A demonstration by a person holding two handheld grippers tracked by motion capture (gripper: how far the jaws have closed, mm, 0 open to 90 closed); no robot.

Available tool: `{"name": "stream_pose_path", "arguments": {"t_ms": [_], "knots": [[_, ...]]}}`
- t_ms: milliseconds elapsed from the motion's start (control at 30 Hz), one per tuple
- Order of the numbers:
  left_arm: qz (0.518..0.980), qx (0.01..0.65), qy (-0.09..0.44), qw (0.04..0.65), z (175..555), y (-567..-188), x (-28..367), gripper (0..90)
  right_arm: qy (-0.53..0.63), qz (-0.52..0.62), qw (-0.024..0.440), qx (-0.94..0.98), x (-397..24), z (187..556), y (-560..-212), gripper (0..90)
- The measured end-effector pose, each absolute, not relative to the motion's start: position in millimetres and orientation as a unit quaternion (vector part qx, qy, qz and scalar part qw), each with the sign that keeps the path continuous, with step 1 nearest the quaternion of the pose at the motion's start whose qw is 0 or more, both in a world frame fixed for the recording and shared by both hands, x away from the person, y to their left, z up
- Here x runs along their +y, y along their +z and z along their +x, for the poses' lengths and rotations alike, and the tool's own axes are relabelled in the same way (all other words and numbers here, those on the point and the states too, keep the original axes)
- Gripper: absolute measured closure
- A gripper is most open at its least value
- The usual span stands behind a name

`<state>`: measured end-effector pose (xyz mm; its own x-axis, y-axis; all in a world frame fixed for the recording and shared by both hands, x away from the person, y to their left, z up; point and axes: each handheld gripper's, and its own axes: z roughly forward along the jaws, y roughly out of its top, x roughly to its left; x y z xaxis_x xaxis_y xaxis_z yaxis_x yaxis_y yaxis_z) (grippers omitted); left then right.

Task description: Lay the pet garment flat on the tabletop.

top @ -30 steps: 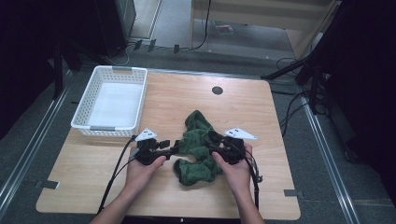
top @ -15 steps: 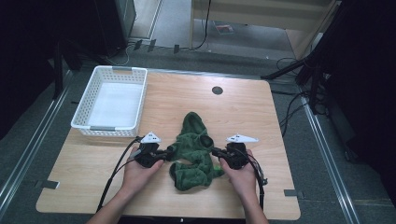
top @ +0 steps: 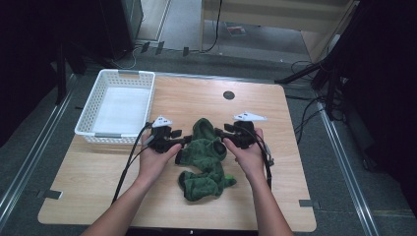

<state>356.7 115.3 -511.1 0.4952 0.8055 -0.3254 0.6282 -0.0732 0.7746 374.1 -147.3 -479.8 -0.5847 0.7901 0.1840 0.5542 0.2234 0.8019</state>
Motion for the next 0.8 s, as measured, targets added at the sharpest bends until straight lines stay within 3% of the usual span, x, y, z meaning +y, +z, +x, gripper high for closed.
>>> {"name": "stream_pose_path", "arguments": {"t_ms": [33,167,200,233,267,300,400,433,467,533,633,733,767,800], "knots": [[0.736,0.505,0.075,0.445,373,-518,105,43.5,0.427,0.437,0.113,0.784,-140,394,-491,49.8],[0.757,0.511,0.056,0.403,388,-531,90,41.3,0.4,0.44,0.08,0.8,-132,410,-508,50.8],[0.763,0.512,0.069,0.39,390,-533,87,45.6,0.387,0.43,0.076,0.812,-128,415,-516,66.7],[0.767,0.511,0.089,0.376,393,-536,85,49.9,0.385,0.427,0.065,0.815,-127,417,-519,74.2],[0.767,0.511,0.089,0.376,393,-536,85,59.2,0.385,0.427,0.065,0.815,-127,417,-519,74.2],[0.767,0.513,0.095,0.375,394,-536,86,59.2,0.386,0.42,0.071,0.818,-128,418,-520,85.1],[0.758,0.507,0.137,0.388,398,-530,98,88.2,0.432,0.389,0.148,0.8,-140,415,-508,89.8],[0.758,0.507,0.137,0.388,398,-530,98,89.0,0.432,0.389,0.148,0.8,-140,415,-508,89.8],[0.749,0.505,0.162,0.398,400,-523,105,89.3,0.459,0.357,0.185,0.792,-148,409,-500,90.0],[0.75,0.493,0.187,0.399,401,-520,104,89.4,0.444,0.332,0.212,0.805,-151,405,-501,90.0],[0.769,0.475,0.201,0.376,402,-525,96,87.6,0.39,0.316,0.218,0.837,-152,403,-524,89.9],[0.793,0.461,0.171,0.359,402,-539,90,83.2,0.358,0.334,0.209,0.846,-157,404,-537,87.7],[0.793,0.459,0.159,0.366,400,-541,91,72.2,0.359,0.364,0.186,0.839,-169,404,-540,74.2],[0.791,0.461,0.155,0.371,399,-541,92,66.8,0.369,0.371,0.174,0.834,-173,404,-538,68.0]]}}
